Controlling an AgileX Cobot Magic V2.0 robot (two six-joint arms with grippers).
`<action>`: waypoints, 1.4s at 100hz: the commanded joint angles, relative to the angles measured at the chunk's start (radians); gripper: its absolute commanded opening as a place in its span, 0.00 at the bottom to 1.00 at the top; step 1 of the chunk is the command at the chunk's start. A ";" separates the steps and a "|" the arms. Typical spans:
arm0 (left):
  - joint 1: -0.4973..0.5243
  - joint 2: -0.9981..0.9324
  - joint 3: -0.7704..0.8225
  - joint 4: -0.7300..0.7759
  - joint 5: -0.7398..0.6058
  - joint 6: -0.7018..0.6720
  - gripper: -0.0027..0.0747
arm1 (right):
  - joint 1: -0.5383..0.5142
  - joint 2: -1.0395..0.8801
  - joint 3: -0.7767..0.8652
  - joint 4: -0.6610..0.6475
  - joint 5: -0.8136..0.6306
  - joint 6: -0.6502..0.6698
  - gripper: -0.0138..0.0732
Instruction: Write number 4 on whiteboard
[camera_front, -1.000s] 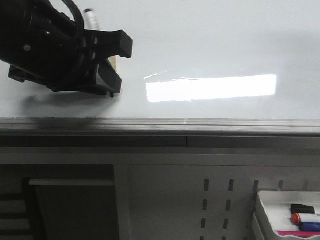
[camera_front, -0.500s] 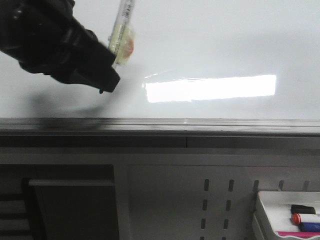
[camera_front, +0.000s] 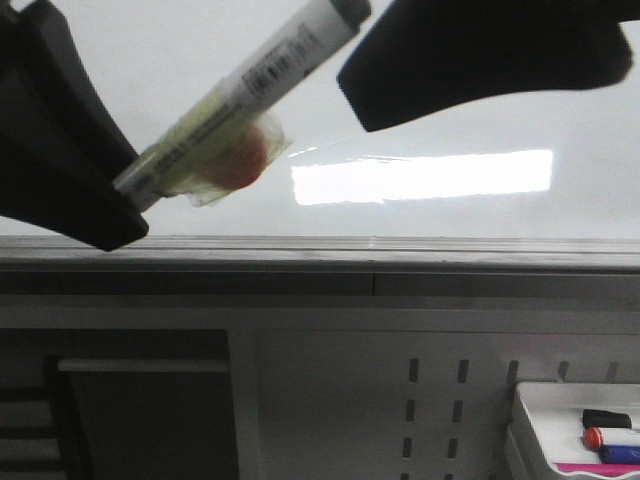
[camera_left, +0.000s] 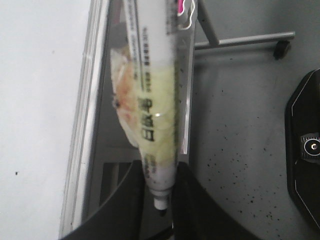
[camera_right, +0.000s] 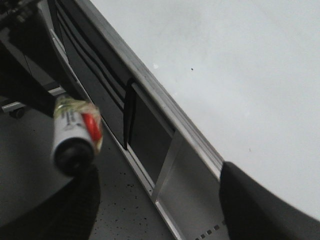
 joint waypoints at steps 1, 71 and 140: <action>-0.009 -0.050 -0.030 -0.072 -0.040 0.090 0.01 | 0.025 0.003 -0.055 -0.024 -0.071 -0.051 0.68; -0.009 -0.084 -0.030 -0.276 0.002 0.338 0.01 | 0.062 -0.028 -0.079 0.039 0.055 -0.092 0.53; -0.009 -0.059 -0.030 -0.287 -0.044 0.354 0.01 | 0.222 -0.096 -0.079 0.018 0.071 -0.094 0.57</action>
